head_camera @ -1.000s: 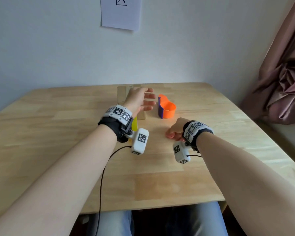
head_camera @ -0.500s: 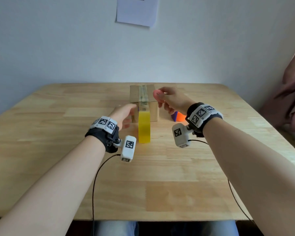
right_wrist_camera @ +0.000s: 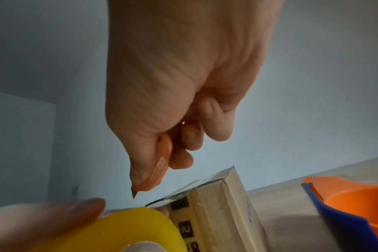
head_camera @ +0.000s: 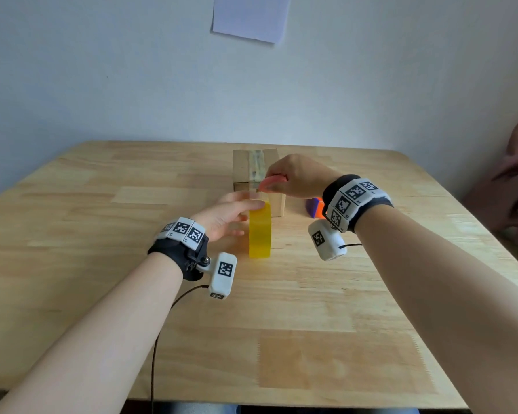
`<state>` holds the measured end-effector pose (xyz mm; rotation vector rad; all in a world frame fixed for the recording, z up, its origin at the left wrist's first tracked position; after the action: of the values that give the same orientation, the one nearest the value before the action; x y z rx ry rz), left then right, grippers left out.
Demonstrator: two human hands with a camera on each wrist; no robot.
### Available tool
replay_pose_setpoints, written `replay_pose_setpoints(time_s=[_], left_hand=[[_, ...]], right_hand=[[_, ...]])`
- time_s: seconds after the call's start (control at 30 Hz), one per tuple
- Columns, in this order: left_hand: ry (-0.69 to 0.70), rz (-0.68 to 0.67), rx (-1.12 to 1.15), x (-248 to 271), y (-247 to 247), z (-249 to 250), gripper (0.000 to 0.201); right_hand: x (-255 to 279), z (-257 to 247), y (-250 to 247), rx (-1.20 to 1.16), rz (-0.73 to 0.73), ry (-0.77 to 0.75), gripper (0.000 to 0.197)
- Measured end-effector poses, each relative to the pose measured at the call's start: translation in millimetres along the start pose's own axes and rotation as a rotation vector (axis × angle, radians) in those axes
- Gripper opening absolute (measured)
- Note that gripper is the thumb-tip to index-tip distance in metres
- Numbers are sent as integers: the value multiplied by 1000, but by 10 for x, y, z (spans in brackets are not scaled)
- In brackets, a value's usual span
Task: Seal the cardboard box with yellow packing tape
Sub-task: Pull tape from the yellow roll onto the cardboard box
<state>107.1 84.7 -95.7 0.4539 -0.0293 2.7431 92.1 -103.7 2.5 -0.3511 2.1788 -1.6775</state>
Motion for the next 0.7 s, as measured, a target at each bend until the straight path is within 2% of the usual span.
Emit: replay_pose_setpoints(time_s=[0.07, 0.17, 0.23, 0.43, 0.7], left_hand=[[12, -17, 4, 7, 1, -5, 66], [24, -35, -5, 2, -11, -21, 85], [28, -47, 1, -10, -29, -34, 89], [20, -73, 18, -49, -58, -53, 89], [17, -83, 19, -79, -86, -46, 97]], right_hand=[[1, -30, 2, 26, -8, -15, 23], [-6, -83, -2, 56, -11, -27, 26], [-18, -122, -11, 74, -8, -32, 27], [-70, -193, 7, 157, -25, -54, 21], [-129, -203, 59, 180, -68, 2, 19]])
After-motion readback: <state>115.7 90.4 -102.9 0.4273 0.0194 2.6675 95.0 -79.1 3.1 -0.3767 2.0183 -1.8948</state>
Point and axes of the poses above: each hand's wrist, its own x-axis away from the middle knuckle, its own y-axis out of the palm, z = x × y, the point moved 2 cm from there along -x, towards the middle knuckle, and after that the axes turned 6 degrees about x, right-handed, at the moved point
